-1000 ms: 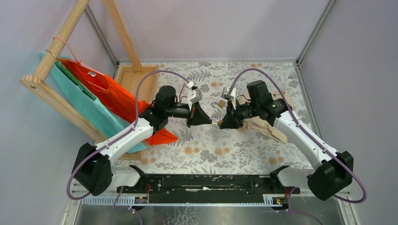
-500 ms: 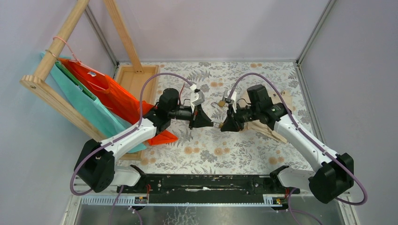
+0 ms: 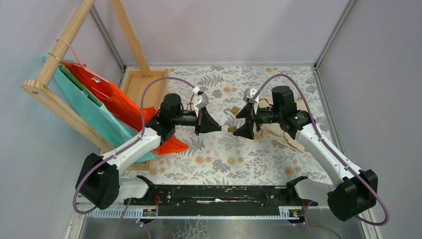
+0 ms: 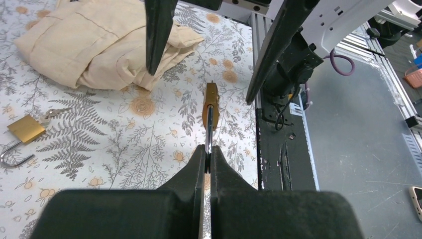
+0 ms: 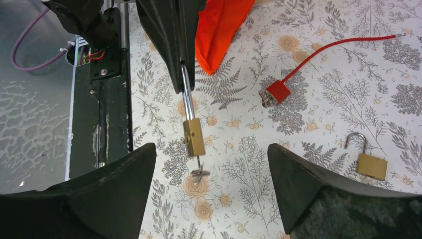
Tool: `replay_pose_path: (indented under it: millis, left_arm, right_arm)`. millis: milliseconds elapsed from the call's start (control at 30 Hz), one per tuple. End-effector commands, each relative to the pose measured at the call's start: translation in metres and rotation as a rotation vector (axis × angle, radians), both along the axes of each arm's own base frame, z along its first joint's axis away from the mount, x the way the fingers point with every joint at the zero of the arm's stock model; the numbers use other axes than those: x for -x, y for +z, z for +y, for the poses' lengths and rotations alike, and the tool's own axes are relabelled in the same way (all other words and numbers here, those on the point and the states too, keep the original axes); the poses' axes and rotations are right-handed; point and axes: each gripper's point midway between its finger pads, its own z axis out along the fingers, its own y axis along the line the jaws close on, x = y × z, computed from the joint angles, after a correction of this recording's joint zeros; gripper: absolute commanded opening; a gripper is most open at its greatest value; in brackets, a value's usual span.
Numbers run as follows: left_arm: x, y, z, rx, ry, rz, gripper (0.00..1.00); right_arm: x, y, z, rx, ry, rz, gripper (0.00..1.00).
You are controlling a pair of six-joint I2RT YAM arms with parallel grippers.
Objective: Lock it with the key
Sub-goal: Lock the lock.
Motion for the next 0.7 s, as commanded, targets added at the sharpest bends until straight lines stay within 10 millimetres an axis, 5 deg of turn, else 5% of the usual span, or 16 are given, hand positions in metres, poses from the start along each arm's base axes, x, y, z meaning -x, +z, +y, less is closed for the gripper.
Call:
replay_pose_path:
  millis: [0,200,667]
  left_arm:
    - [-0.004,0.018,0.007,0.057,0.016,-0.074,0.0]
    - [-0.008,0.022,0.01,0.064,0.036,-0.076,0.0]
    - [-0.008,0.021,0.011,0.063,0.041,-0.082,0.0]
  right_arm:
    - [-0.004,0.029,-0.003,-0.063,0.021,-0.088,0.89]
    - [-0.001,0.021,-0.001,-0.049,0.057,-0.048,0.81]
    - [-0.001,0.009,0.005,-0.058,0.094,0.044,0.44]
